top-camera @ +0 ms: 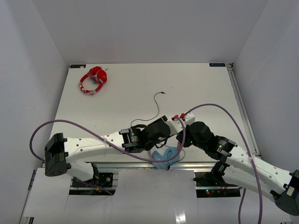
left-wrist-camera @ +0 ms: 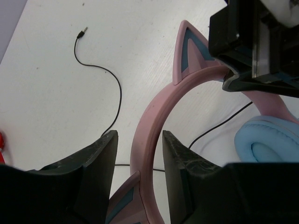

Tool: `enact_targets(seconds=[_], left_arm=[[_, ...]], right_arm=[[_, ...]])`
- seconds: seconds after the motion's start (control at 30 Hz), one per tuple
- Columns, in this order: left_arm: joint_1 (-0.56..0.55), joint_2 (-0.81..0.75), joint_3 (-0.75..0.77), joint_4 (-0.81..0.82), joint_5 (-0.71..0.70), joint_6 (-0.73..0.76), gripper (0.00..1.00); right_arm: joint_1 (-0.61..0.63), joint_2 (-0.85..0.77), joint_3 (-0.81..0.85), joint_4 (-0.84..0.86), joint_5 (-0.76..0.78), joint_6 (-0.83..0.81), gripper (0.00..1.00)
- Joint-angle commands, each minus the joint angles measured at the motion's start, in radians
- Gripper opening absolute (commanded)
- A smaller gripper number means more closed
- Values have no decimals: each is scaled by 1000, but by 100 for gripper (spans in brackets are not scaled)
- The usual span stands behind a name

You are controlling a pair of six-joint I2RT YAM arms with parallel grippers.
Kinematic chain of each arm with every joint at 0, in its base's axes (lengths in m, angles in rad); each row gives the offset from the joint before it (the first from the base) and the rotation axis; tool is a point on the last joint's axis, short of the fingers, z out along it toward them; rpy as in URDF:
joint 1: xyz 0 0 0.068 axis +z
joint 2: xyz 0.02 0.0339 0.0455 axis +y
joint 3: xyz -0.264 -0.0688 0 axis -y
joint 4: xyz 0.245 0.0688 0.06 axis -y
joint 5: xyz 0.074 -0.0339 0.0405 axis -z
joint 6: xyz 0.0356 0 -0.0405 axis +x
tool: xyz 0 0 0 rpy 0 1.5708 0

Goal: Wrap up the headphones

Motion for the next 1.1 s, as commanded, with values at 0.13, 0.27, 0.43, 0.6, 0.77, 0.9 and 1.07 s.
enact_targets(seconds=[0.13,0.27,0.43,0.6,0.77,0.9,1.07], left_arm=[[-2,-9,-40,23,68,-13,47],[-2,15,-33,26,81,-19,34],[0,46,-33,30,87,-31,9],[-2,54,-41,50,86,-51,0],[-2,53,-48,74,33,-74,0],[-1,49,-53,81,-18,-98,0],[0,32,-50,82,-72,-135,0]], right_arm=[[2,-47,39,153,-83,8,8],[2,-57,40,155,-82,8,8],[2,-90,32,169,-88,9,8],[2,-113,25,182,-92,7,8],[2,-124,17,195,-82,10,16],[1,-127,7,203,-70,20,46],[3,-127,-12,210,-46,35,66]])
